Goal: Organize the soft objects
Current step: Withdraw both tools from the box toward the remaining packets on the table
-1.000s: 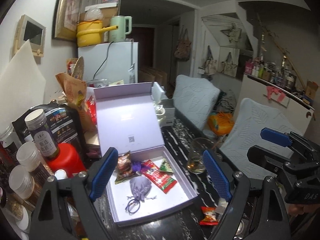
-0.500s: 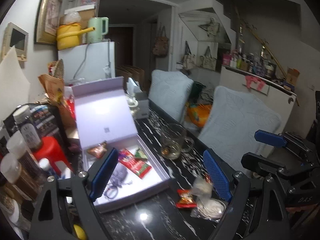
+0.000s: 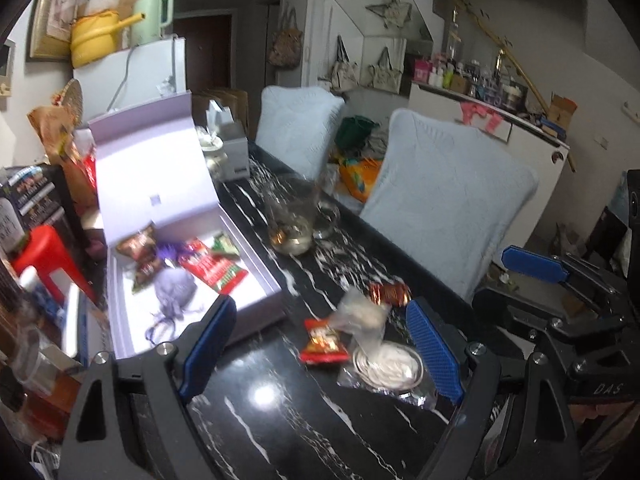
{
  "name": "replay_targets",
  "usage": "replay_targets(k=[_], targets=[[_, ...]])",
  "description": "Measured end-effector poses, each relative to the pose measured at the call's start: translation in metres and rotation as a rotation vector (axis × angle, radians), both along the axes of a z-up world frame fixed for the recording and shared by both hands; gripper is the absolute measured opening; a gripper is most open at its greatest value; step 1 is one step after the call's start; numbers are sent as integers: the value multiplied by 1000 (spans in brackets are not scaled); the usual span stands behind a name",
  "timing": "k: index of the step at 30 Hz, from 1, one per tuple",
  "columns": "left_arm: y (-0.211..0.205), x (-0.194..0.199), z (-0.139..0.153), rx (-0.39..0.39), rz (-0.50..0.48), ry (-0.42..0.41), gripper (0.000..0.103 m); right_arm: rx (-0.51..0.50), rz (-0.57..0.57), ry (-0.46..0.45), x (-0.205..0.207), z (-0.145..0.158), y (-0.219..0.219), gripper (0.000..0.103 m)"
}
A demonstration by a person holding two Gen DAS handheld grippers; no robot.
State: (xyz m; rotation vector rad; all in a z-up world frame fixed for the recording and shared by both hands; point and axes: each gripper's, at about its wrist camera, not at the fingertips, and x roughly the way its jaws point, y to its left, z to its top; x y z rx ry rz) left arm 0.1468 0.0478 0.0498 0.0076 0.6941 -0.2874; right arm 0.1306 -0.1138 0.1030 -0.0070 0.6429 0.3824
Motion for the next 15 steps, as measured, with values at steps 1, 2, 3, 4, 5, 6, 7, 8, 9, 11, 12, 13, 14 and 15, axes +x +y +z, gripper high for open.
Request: replay_targets(k=[1, 2, 3, 4, 5, 6, 7, 8, 9, 11, 12, 13, 14, 15], targets=[[-1, 0, -4, 0, -5, 13, 88, 4, -9, 7, -2, -4, -4, 78], [-2, 0, -7, -2, -8, 22, 88, 6, -20, 13, -3, -8, -6, 78], [-5, 0, -13, -5, -17, 38, 88, 5, -33, 22, -4, -14, -9, 78], [-6, 1, -17, -7, -21, 51, 88, 5, -39, 25, -5, -17, -10, 78], [-7, 1, -20, -8, -22, 62, 88, 5, -50, 33, -6, -22, -12, 78], [-8, 2, -25, -10, -24, 77, 88, 7, -58, 41, -8, -27, -14, 78], [-9, 3, -29, -12, -25, 87, 88, 11, -64, 49, -8, -30, -16, 78], [-10, 5, -35, -14, -27, 104, 88, 14, -68, 55, -8, -34, -17, 78], [-10, 6, -38, -16, -27, 113, 88, 18, -74, 65, -9, -38, -20, 78], [-11, 9, -46, -21, -22, 138, 88, 22, -82, 82, -8, -46, -23, 78], [-11, 10, -50, -22, -19, 149, 88, 25, -88, 92, -8, -51, -26, 78], [-11, 12, -54, -24, -15, 160, 88, 25, -91, 97, -9, -54, -27, 78], [-11, 14, -58, -26, -10, 173, 88, 23, -94, 106, -9, -59, -29, 78], [-11, 16, -62, -27, -6, 183, 88, 21, -97, 111, -9, -63, -30, 78]])
